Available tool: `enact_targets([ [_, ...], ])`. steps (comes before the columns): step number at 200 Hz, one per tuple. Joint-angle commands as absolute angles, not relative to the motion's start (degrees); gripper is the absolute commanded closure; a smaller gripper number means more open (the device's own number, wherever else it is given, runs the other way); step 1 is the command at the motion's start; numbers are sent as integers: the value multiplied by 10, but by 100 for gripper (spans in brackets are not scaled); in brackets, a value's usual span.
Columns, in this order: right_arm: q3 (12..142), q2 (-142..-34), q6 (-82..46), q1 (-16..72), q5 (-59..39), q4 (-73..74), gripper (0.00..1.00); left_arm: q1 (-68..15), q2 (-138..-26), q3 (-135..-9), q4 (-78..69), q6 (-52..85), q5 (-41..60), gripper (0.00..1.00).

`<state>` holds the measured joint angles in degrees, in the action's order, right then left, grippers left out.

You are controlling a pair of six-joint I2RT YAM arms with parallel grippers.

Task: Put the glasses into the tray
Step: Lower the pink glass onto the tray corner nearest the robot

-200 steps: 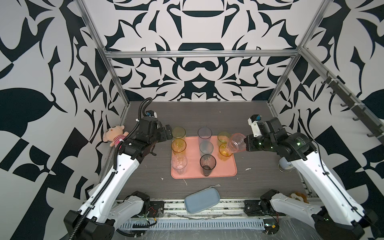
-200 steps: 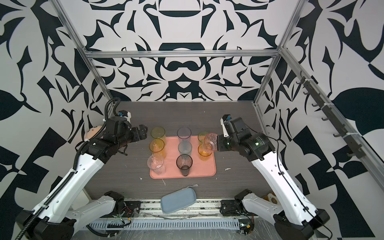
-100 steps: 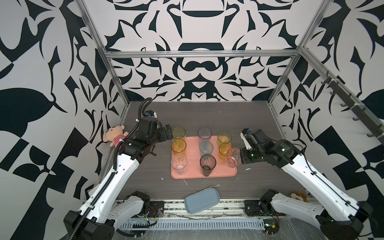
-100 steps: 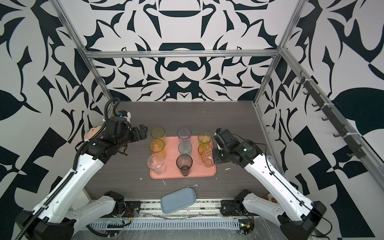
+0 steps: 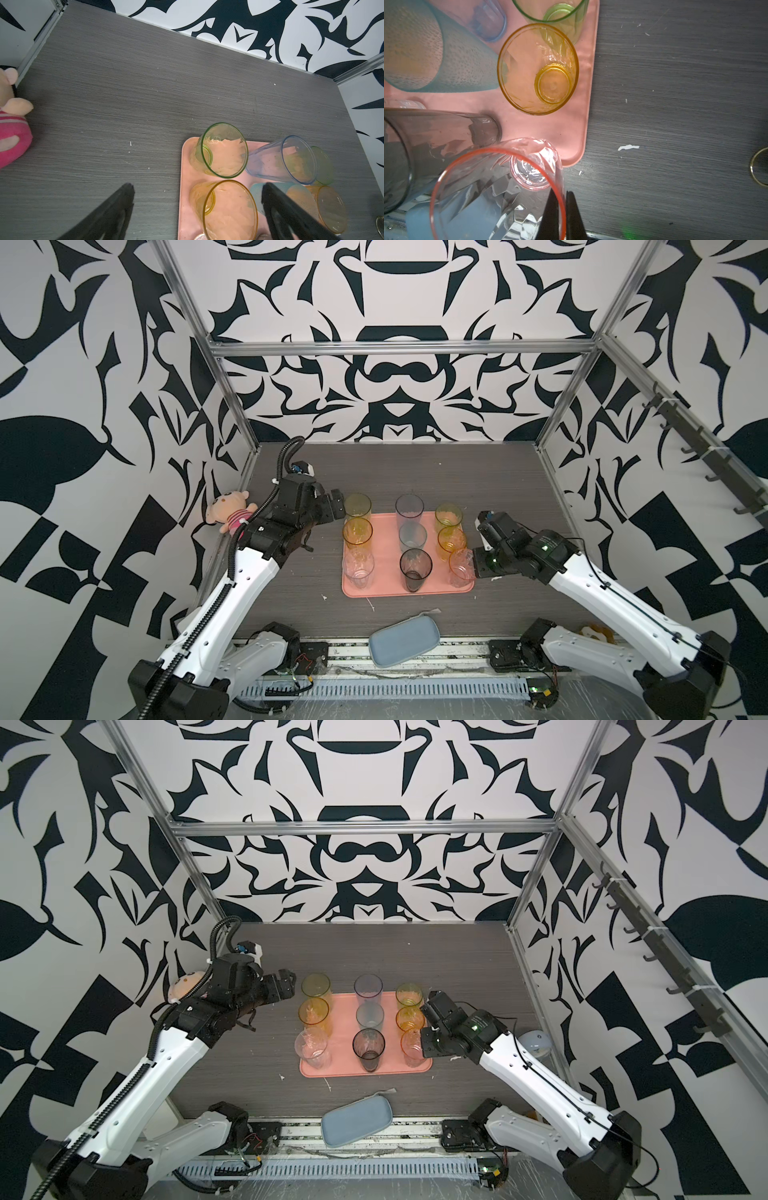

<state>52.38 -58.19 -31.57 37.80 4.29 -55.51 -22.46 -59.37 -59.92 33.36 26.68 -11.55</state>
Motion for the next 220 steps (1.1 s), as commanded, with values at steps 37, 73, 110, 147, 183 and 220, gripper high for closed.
enact_targets([
  [37,499,-590,-335,386,49,-498,100,-225,-584,-584,323,275,-114,0],
  [73,485,-601,-335,387,54,-488,100,-224,-581,-577,321,278,-115,1],
  [110,473,-608,-336,387,61,-475,100,-224,-581,-574,322,279,-114,1],
  [147,462,-617,-337,387,65,-465,100,-225,-579,-573,322,279,-115,1],
  [183,455,-621,-338,387,74,-457,100,-224,-577,-571,324,279,-115,1],
  [220,453,-632,-329,387,85,-457,100,-224,-576,-570,325,279,-115,0],
])
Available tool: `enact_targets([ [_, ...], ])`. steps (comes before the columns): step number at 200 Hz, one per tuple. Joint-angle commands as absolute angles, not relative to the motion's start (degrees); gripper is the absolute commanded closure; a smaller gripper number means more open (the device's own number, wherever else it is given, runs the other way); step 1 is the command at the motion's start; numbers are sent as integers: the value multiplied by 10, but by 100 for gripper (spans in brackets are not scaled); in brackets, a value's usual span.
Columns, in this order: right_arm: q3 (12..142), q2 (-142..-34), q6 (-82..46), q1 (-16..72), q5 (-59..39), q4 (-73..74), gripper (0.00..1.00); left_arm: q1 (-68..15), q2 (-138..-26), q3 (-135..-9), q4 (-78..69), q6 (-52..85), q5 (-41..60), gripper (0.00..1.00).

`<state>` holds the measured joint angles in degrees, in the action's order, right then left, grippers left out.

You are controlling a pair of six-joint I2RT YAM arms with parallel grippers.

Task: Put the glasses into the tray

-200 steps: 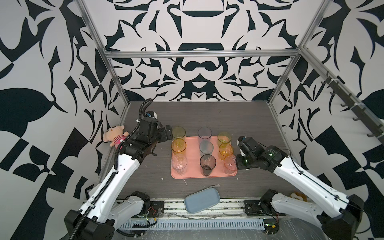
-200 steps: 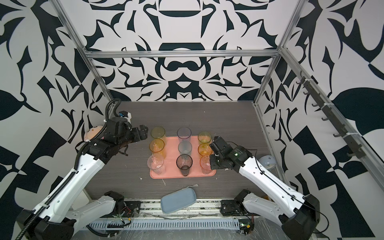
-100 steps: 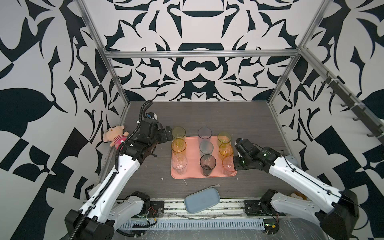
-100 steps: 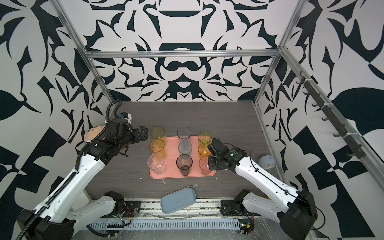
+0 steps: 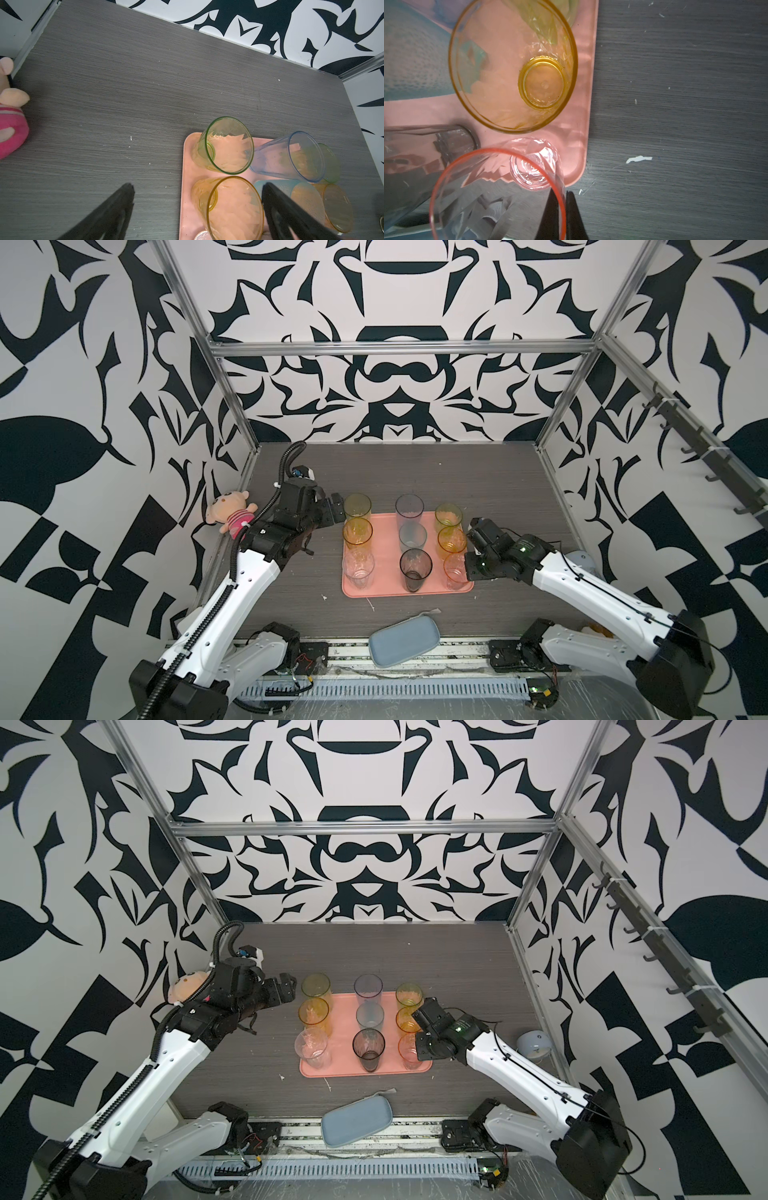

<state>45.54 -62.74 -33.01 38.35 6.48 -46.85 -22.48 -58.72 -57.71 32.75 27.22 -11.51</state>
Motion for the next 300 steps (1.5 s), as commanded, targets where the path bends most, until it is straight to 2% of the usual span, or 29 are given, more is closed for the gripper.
enact_targets([
  [1,453,-632,-329,387,85,-457,100,-225,-576,-570,325,279,-115,1],
  [55,442,-644,-330,386,77,-444,100,-224,-573,-567,327,279,-115,1],
  [91,448,-643,-327,387,79,-450,84,-225,-570,-567,328,279,-116,1],
  [163,508,-597,-301,387,101,-489,61,-224,-563,-580,341,271,-130,0],
  [214,568,-581,-253,386,184,-488,52,-224,-555,-594,328,263,-162,0],
  [260,587,-554,-182,385,272,-378,39,-223,-562,-600,283,241,-228,0],
  [300,512,-525,-89,358,374,-167,18,-224,-555,-566,180,201,-322,0],
])
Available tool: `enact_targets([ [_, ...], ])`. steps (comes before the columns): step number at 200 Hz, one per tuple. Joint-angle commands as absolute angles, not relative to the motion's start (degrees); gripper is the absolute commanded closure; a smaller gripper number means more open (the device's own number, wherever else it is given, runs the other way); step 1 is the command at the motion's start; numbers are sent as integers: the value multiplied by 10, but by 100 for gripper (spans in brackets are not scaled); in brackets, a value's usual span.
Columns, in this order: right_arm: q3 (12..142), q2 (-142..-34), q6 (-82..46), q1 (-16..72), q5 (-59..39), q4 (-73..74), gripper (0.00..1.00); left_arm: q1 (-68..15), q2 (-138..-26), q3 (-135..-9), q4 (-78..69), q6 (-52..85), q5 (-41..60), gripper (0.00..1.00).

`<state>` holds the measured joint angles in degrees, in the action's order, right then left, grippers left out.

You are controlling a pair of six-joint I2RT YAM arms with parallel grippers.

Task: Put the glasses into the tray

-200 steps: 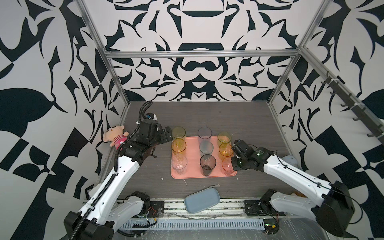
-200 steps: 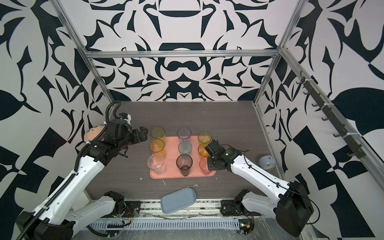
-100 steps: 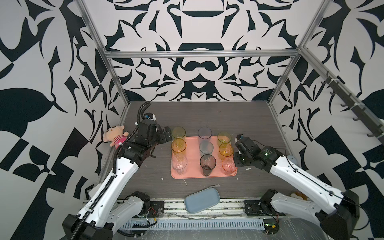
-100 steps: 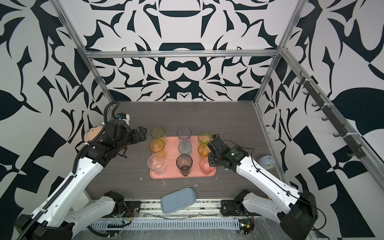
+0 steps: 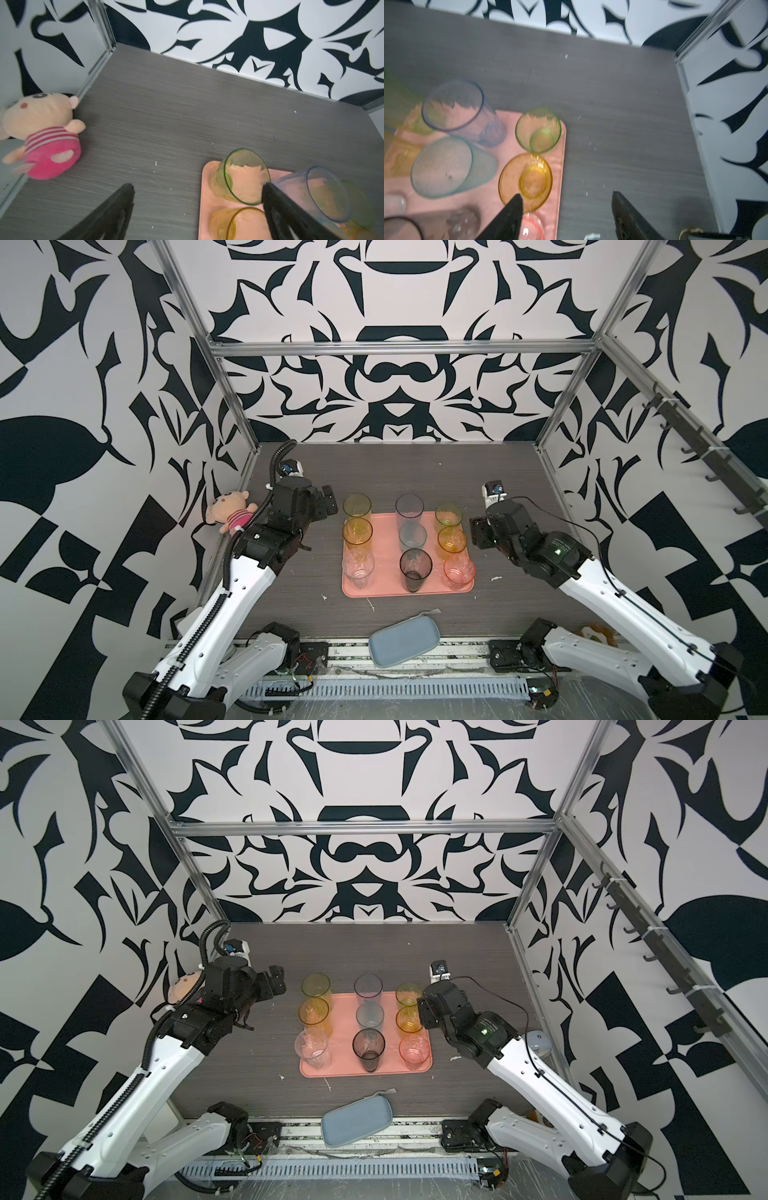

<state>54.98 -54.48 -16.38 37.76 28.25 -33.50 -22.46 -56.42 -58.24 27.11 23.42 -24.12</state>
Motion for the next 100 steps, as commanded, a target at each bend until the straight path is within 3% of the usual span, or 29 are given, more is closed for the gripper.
enact_targets([
  [1,510,-525,-87,357,375,-161,18,-224,-555,-565,177,200,-325,0],
  [33,450,-538,-90,249,332,-37,10,-223,-552,-518,74,148,-379,0],
  [46,444,-560,-120,187,298,-31,1,-222,-554,-498,33,124,-402,0],
  [100,367,-638,-84,106,304,137,0,-188,-586,-433,-95,42,-458,1],
])
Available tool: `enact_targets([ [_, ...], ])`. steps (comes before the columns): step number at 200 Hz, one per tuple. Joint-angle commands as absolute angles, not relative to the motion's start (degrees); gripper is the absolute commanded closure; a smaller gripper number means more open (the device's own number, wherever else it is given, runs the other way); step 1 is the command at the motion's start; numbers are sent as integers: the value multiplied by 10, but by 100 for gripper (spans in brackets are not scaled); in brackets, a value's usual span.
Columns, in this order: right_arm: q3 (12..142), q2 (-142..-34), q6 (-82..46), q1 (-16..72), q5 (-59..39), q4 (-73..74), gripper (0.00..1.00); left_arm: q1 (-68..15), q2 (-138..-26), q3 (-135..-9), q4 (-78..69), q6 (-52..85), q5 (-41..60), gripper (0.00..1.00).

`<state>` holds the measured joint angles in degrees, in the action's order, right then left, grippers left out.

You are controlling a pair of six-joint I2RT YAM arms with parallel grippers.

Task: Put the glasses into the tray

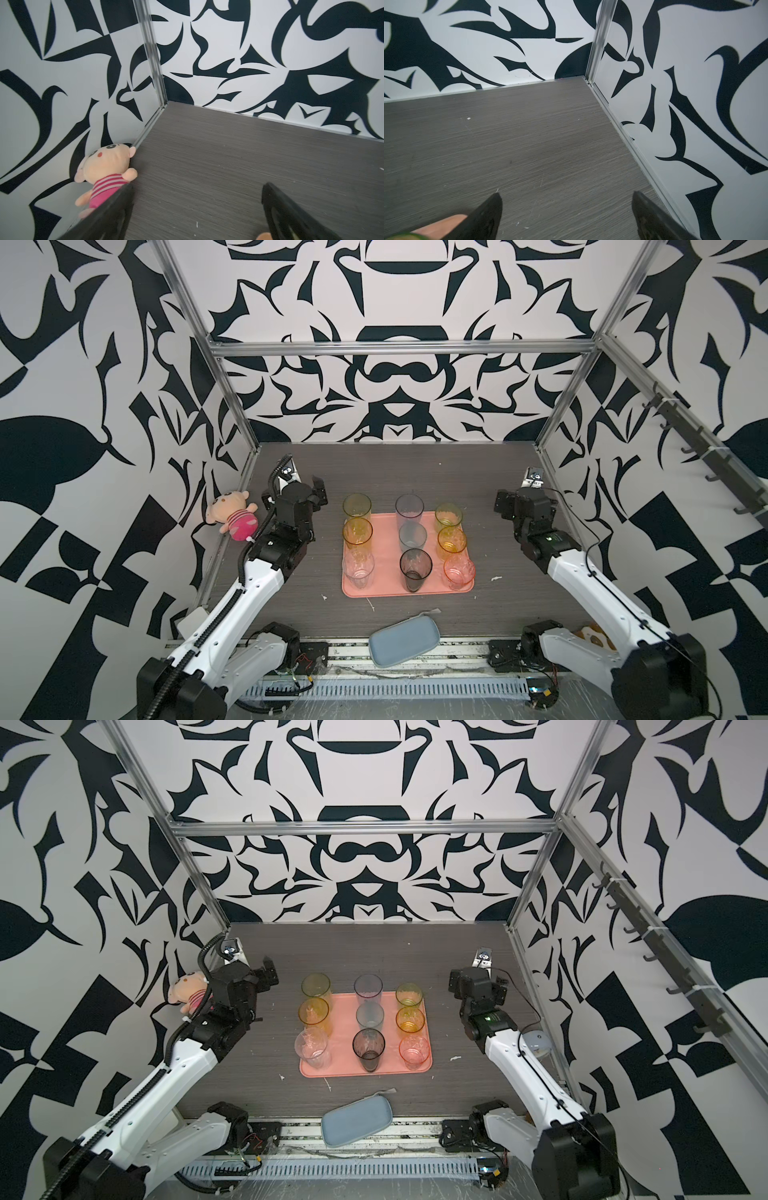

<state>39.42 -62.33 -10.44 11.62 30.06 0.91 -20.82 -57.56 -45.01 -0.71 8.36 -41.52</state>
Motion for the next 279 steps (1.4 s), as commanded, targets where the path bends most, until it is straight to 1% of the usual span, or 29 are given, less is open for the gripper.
enact_targets([
  [1,366,-639,-83,105,305,140,0,-187,-587,-432,-96,42,-457,1],
  [50,347,-712,-58,78,308,190,1,-132,-600,-340,-222,-16,-398,1],
  [81,300,-741,-28,76,297,288,0,-90,-623,-307,-239,-17,-345,1],
  [116,293,-778,-18,75,253,312,0,-58,-652,-282,-276,-3,-309,1],
  [135,262,-772,-11,74,206,345,0,-49,-658,-267,-294,12,-281,1],
  [175,200,-795,-8,74,197,457,0,-41,-687,-243,-343,23,-268,1],
  [194,197,-808,-3,74,185,474,1,-36,-699,-236,-369,23,-256,1],
  [229,171,-862,10,74,156,568,0,-21,-726,-221,-441,30,-225,1],
  [231,170,-864,11,74,154,572,1,-20,-740,-220,-445,31,-223,1],
  [279,181,-893,24,74,120,571,0,-14,-771,-235,-473,21,-193,1],
])
